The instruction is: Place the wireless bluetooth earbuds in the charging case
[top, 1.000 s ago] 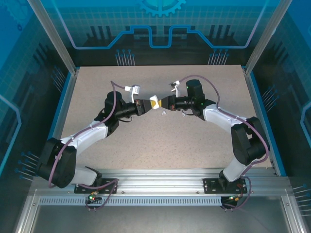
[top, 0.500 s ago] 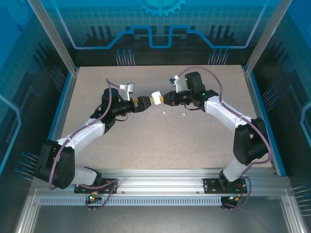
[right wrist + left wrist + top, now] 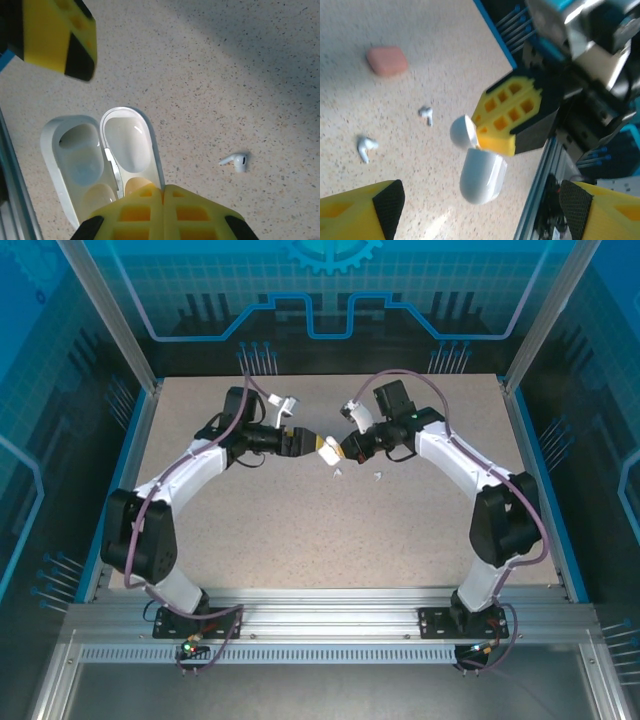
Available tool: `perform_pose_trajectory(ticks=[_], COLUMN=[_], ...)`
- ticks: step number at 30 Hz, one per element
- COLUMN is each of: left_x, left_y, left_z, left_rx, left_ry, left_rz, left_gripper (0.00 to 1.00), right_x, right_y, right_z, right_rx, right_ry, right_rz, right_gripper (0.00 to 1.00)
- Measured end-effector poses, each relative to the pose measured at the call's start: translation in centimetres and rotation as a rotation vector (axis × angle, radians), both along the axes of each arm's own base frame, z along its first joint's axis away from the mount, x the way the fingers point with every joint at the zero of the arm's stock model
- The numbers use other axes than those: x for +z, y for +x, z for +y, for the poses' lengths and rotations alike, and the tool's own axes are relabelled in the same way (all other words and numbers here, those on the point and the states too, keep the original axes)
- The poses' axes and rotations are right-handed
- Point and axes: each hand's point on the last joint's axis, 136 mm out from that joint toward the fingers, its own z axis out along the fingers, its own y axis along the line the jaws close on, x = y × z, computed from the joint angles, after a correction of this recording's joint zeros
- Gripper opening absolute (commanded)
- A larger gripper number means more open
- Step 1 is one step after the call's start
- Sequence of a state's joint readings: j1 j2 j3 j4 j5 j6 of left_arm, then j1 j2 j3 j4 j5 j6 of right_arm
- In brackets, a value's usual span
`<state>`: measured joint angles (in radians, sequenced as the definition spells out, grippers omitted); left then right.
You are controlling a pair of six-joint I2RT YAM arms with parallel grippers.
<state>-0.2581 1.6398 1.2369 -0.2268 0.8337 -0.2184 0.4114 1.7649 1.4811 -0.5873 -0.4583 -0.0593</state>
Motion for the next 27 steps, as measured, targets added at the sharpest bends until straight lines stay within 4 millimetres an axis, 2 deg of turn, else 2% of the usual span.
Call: perform_pose_trajectory(ticks=[4,7,11,19,27], left_x=[-1.5,-1.4,-1.3,-3.2,-2.7], left_y=[-1.0,-1.6,-1.7,-1.6,-2.0], left_z=[-0.1,-0.4,-0.7,-1.5,-2.3], left_rx=[-0.061,-0.102,-0.135,-0.182,-0.227], left_ry=[0.02,0.005,-0.016,-0.038,-0.062], left_rz=[0.048,0.055,0.063,0.136,0.137], left_gripper=[0.69,0.62,0.61,0.52,0.41], right_x=[-0.8,-1.0,-1.0,-1.0,-1.1], right_y=[-0.4,-0.6,-0.9,-1.3,-1.2], right_z=[-0.2,-0.3,-0.1,1.0,1.2], right_rx=[0.027,0.038,0.053,0.091,0.097], right_ry=[-0.028,-0.036,-0.036,-0.032,-0.035], right_rz=[0.009,0.013,0.017,0.025,0.031], right_gripper=[0.0,0.0,0.0,0.0,0.0])
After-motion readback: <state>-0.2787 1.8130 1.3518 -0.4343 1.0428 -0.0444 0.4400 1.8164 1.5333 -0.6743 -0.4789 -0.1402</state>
